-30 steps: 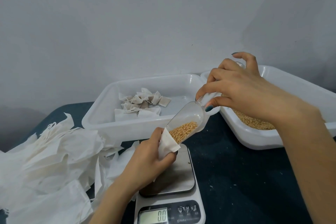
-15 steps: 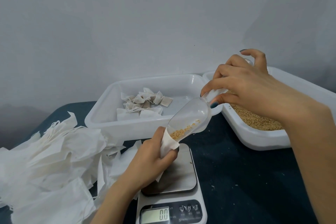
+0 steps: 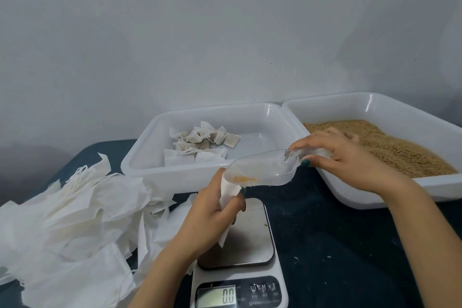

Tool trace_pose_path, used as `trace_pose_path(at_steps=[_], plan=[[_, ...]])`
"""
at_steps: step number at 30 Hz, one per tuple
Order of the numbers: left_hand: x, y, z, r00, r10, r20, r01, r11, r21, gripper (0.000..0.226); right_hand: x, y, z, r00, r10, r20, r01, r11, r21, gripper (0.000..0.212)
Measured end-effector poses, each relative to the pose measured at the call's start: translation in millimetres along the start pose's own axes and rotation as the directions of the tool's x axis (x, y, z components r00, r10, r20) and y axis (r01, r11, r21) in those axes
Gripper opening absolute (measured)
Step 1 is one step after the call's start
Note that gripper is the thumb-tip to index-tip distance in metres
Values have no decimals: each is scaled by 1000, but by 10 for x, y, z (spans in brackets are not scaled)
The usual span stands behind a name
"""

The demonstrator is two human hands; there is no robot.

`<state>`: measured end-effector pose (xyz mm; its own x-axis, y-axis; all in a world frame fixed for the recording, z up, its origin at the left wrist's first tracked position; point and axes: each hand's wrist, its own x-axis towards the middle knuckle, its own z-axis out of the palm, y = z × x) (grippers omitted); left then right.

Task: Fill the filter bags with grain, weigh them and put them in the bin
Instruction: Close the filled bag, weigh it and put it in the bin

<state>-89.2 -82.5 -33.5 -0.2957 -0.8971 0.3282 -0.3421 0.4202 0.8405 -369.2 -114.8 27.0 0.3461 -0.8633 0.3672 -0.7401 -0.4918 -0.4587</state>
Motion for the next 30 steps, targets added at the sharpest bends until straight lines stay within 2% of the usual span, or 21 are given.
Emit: trace_pose_path(at_steps=[3,5,9,13,16,19,21,24,26,28,29,30], plan=[[3,14,3,1000,10,1,-10,998,-55,10,-30,30,34,999,23,-33,-22,999,49,31],[4,37,3,999,30,9,-30,997,-69,17,-31,22,28,995,53,-80,-46,996,79,32],[9,72,10,999,32,18,-30,994,-103,22,-25,78,-27,966,189,-177,-145,960,239,41],[14,76,14,1000,24,15,-22,994,-104,22,-56,301,-77,847,395,-356,-385,917,102,47],[12,82,14,999,35,-10,-36,996,-81,25,-97,485,-102,765,465,-446,-544,837,-59,27],[16,116,25,998,40,-58,-47,992,-121,26,-104,616,-158,704,611,-362,-699,687,-200,29],[20,115,12,995,27,-97,-40,990,-135,27,-90,667,-178,668,696,-266,-742,592,-315,36],[39,100,-17,991,-7,-136,-8,994,-105,11,-56,696,-180,622,768,-152,-750,527,-400,32],[45,102,-44,989,17,-150,-28,997,-72,14,-48,657,-165,588,799,-125,-760,494,-423,31],[52,111,-86,990,66,-125,-72,997,-38,14,-36,560,-148,625,753,-208,-741,487,-463,35],[54,109,-112,991,91,-101,-96,995,-40,17,-25,486,-123,687,672,-276,-706,527,-473,38],[58,111,-140,991,101,-84,-107,992,-66,20,-12,388,-82,770,549,-324,-636,623,-455,39]])
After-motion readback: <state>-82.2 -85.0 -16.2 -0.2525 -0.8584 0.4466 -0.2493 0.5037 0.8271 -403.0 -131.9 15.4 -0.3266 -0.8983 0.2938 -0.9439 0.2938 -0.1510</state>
